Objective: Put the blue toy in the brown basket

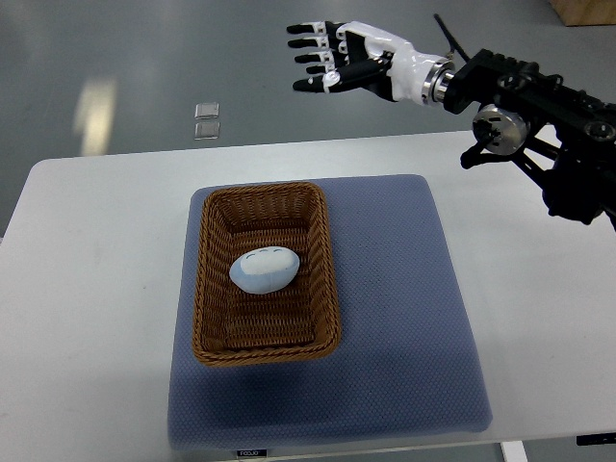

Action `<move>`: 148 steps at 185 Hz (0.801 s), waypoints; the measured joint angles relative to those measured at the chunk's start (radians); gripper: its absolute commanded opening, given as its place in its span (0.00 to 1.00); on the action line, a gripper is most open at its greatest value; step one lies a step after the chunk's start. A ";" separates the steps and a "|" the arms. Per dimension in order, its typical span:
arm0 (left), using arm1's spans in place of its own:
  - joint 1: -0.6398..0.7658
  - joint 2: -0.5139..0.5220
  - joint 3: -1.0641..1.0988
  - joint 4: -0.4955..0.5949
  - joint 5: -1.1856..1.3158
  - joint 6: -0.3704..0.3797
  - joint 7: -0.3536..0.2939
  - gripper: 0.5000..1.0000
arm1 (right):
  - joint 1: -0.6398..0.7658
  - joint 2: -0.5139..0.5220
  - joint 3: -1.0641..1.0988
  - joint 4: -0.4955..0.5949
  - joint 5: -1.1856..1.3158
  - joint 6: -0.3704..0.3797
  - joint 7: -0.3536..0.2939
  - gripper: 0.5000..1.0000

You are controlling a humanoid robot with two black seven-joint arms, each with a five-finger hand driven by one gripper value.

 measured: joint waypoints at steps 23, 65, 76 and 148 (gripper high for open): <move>0.000 0.000 0.000 0.000 0.000 0.000 0.000 1.00 | -0.174 0.018 0.206 -0.003 0.105 0.003 0.006 0.80; 0.000 0.000 0.002 -0.001 0.000 0.000 0.000 1.00 | -0.368 0.105 0.309 -0.031 0.211 0.011 0.098 0.82; 0.000 0.000 0.003 -0.002 0.000 0.000 0.000 1.00 | -0.395 0.124 0.311 -0.036 0.227 0.012 0.121 0.82; 0.000 0.000 0.002 -0.002 0.000 0.000 0.000 1.00 | -0.444 0.171 0.313 -0.042 0.242 0.012 0.180 0.82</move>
